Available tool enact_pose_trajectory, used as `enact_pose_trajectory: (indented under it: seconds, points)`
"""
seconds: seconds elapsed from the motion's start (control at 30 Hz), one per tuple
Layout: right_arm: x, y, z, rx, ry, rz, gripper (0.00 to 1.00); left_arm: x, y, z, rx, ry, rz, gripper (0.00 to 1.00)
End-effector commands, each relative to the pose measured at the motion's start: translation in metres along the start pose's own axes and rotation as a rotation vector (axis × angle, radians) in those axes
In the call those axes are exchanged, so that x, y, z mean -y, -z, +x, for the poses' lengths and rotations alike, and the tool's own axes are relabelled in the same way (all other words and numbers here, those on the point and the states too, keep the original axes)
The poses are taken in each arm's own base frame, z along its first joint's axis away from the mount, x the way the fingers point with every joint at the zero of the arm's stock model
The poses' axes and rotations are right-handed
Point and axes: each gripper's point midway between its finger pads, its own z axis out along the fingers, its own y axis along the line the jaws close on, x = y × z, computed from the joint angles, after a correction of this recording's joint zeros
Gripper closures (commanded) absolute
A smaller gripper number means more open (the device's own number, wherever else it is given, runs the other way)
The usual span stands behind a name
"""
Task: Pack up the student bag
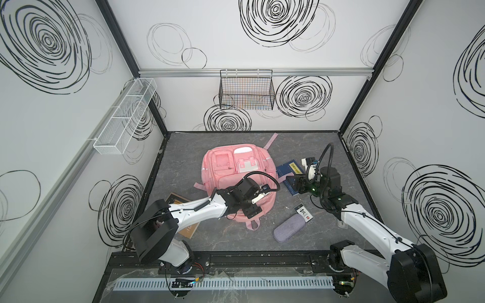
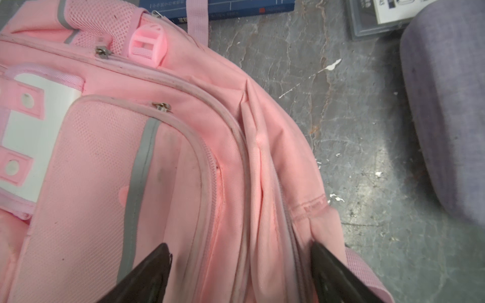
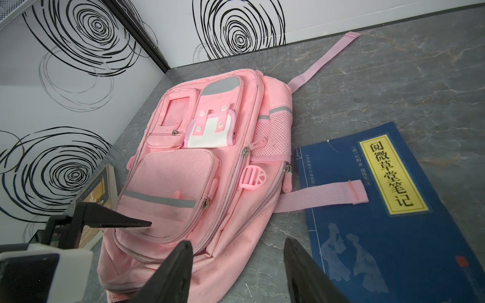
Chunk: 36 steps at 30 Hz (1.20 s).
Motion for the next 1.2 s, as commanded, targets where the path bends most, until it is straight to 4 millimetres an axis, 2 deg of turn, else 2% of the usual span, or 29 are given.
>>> enact_pose_trajectory:
  seconds: [0.0, 0.2, 0.4, 0.5, 0.7, 0.83, 1.03, 1.07, 1.1, 1.17]
  points:
    - [-0.005, -0.003, -0.013, 0.034, -0.003, -0.022, 0.39, -0.001, -0.006, -0.002, -0.017, -0.004, -0.004, 0.13]
    - [-0.004, -0.018, -0.017, 0.006, -0.035, -0.039, 0.39, -0.008, -0.014, 0.017, -0.110, -0.001, -0.040, 0.18]
    - [-0.002, -0.032, -0.010, -0.059, -0.119, -0.049, 0.39, -0.012, -0.018, 0.017, -0.123, 0.032, -0.020, 0.32]
    - [-0.001, -0.035, -0.002, -0.077, -0.151, -0.059, 0.39, -0.011, -0.018, 0.015, -0.124, 0.049, 0.004, 0.42]
    - [0.001, -0.033, 0.005, -0.086, -0.152, -0.046, 0.39, -0.010, -0.013, 0.004, -0.103, 0.063, 0.039, 0.72]
    - [0.003, -0.030, 0.001, -0.069, -0.124, -0.025, 0.39, -0.019, 0.002, -0.010, -0.059, 0.069, 0.012, 0.89]
    - [0.007, -0.031, -0.014, -0.050, -0.060, 0.013, 0.42, -0.048, 0.047, -0.035, 0.127, 0.094, -0.124, 0.96]
    - [0.008, -0.031, -0.017, -0.045, -0.046, 0.025, 0.42, -0.052, 0.057, -0.040, 0.169, 0.094, -0.144, 0.96]
    - [0.010, -0.031, -0.019, -0.038, -0.035, 0.036, 0.43, -0.054, 0.064, -0.043, 0.203, 0.095, -0.160, 1.00]
    - [0.009, -0.032, -0.026, -0.023, -0.010, 0.037, 0.45, -0.057, 0.082, -0.051, 0.287, 0.092, -0.183, 1.00]
